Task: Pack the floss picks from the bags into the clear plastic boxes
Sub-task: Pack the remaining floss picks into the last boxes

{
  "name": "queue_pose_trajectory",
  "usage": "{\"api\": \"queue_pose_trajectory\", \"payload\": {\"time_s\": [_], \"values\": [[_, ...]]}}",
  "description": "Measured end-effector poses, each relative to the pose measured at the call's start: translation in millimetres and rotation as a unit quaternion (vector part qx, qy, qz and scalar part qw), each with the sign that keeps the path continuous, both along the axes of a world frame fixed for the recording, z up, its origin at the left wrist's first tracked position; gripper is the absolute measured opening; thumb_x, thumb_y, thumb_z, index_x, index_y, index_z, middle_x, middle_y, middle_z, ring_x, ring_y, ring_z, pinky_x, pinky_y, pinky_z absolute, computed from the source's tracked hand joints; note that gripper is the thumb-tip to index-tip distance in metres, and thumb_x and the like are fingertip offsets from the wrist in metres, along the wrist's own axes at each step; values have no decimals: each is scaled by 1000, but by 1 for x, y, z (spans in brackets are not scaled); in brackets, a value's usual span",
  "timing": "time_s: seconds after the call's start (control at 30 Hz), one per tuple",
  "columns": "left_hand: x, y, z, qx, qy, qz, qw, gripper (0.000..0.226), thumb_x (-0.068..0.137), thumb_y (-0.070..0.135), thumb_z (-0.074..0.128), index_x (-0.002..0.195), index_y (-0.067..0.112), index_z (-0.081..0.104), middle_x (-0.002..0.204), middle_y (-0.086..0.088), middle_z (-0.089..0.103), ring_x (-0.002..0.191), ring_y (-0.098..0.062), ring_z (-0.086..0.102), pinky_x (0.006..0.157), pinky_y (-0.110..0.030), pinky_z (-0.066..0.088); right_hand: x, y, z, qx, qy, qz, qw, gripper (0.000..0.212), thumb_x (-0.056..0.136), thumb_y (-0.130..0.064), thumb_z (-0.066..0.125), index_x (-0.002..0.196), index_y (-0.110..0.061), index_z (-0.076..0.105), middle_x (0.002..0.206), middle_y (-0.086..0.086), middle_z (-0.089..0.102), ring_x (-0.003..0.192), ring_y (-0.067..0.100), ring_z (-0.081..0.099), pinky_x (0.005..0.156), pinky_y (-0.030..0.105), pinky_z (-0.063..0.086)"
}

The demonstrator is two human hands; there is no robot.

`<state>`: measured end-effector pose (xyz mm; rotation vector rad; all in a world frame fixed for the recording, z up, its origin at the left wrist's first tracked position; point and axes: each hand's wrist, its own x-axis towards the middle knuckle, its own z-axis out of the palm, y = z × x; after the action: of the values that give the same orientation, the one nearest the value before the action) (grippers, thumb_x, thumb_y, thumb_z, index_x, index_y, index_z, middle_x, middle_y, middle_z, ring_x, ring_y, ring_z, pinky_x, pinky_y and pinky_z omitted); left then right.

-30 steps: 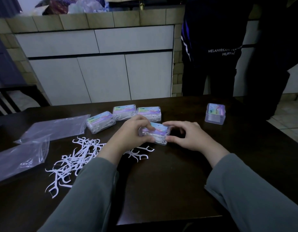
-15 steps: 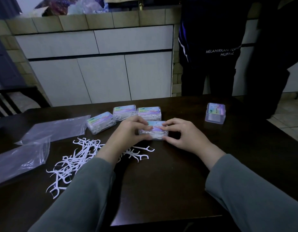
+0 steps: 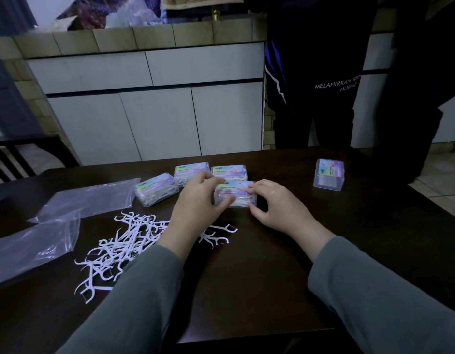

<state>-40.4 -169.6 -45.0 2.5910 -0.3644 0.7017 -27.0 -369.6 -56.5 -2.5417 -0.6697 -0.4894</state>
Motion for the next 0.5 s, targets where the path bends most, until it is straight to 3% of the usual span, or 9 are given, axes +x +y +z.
{"api": "queue_pose_trajectory", "payload": {"time_s": [0.17,0.5], "values": [[1,3,-7,100,158,138,973,51,87,62,52,106,15,62,118,-5,58,105,-21,54,88,-36,47,6,0,-2,5,-2,-10,1000,37,91,-23,63,127,-17,61,126,-3,57,116,9,53,92,18,42],[4,-5,-18,159,130,170,964,47,95,54,38,102,15,64,116,-2,61,109,-24,55,86,-38,43,36,21,-4,12,-4,-12,1000,38,90,-21,62,127,-14,60,126,0,57,116,14,53,95,23,45]]}}
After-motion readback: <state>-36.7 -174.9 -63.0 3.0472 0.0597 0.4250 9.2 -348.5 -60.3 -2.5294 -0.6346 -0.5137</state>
